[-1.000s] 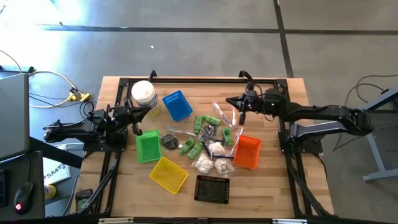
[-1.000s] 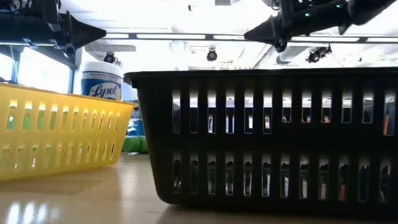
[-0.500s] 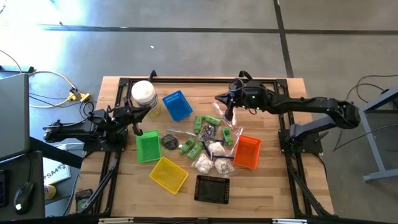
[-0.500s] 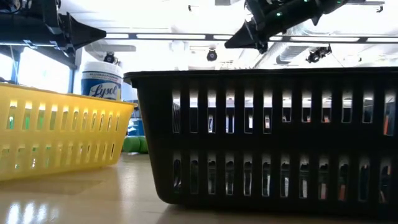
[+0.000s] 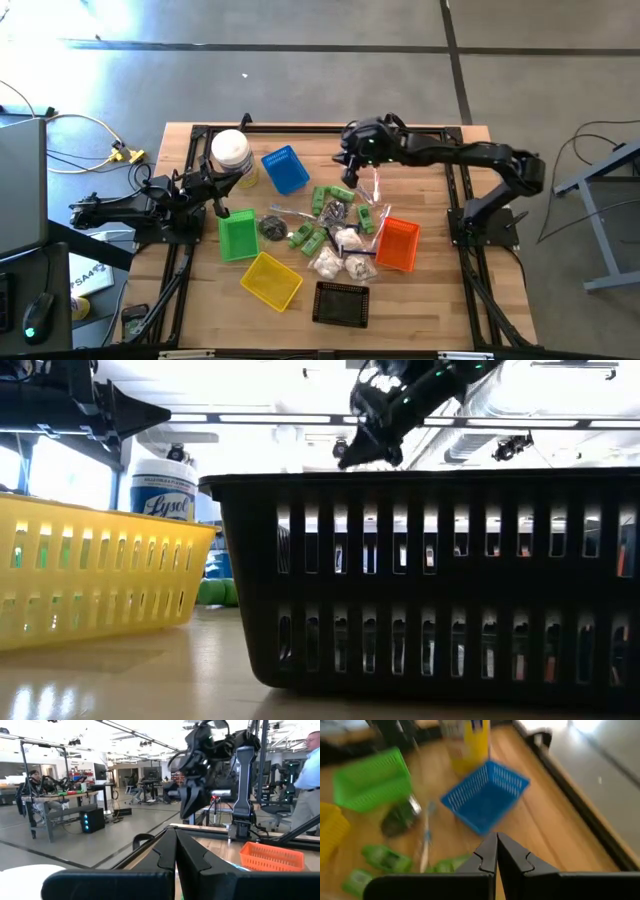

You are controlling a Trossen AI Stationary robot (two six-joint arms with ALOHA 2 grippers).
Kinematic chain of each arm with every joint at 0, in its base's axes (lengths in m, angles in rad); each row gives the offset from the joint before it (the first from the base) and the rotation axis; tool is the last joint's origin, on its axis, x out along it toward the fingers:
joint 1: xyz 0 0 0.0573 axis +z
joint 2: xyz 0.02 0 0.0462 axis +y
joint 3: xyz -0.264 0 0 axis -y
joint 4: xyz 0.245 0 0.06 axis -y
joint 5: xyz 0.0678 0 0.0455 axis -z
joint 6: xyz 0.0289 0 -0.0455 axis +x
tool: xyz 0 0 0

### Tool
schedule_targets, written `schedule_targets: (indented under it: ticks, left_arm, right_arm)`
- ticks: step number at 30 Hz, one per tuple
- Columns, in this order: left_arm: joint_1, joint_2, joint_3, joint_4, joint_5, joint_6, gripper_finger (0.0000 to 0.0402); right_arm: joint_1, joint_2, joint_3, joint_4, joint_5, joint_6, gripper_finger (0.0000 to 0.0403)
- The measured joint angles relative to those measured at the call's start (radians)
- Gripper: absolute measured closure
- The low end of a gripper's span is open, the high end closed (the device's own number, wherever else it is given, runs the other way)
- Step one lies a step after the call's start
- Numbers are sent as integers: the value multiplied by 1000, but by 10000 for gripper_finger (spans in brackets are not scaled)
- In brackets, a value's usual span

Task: Pick & Place Travel size toiletries
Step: Put the green shampoo into the blue bin

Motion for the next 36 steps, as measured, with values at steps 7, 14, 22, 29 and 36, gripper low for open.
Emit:
schedule_targets:
  ticks: [7, 14, 22, 29, 36]
  left_arm:
    - [0, 0, 0, -5, 0, 0, 402]
    - [0, 0, 0, -19, -1, 41, 402]
    - [0, 0, 0, -29, -1, 44, 402]
    - [0, 0, 0, -28, -3, 44, 402]
    - [0, 0, 0, -28, -3, 44, 402]
  right_arm:
    - [2, 107, 39, -69, -33, 3, 394]
    - [23, 132, 39, -128, -63, 30, 302]
    - [21, 152, 39, -158, -9, 81, 205]
    - [21, 258, 38, -164, -18, 119, 210]
    - [27, 328, 39, -167, -1, 117, 214]
